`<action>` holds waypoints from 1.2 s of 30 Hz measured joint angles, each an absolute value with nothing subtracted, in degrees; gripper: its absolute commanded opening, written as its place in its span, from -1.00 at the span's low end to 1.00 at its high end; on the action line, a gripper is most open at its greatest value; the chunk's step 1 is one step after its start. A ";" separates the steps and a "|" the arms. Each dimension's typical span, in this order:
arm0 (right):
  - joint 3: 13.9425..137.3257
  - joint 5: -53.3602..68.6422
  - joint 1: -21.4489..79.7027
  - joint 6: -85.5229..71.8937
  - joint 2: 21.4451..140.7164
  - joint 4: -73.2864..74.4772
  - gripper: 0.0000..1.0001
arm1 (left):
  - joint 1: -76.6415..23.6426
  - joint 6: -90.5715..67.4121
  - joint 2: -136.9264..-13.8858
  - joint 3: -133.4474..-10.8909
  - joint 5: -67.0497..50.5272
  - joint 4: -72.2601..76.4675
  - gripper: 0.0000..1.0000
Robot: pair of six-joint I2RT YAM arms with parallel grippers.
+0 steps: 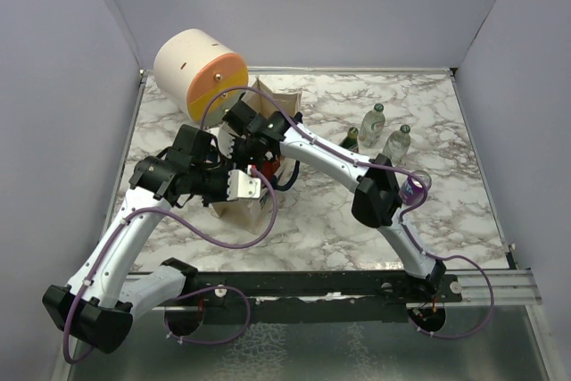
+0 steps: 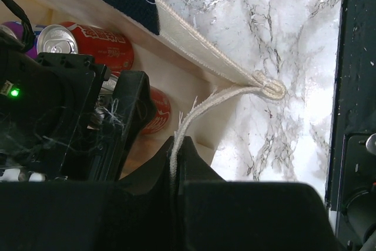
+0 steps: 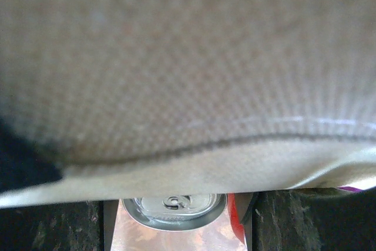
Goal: Place the beverage into the canvas bag
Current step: Place the drink in the canvas bag.
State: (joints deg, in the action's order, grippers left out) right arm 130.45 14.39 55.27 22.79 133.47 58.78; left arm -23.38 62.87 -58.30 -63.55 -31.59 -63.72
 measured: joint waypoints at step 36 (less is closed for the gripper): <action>119.90 29.69 50.39 19.51 127.79 50.57 -0.97 | -18.46 30.35 -47.05 -67.77 -24.40 -56.49 0.96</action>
State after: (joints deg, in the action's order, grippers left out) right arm 119.90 29.69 50.39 19.51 127.79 50.57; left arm -18.46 30.35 -47.05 -67.77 -24.40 -56.49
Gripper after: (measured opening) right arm 0.648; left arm 0.987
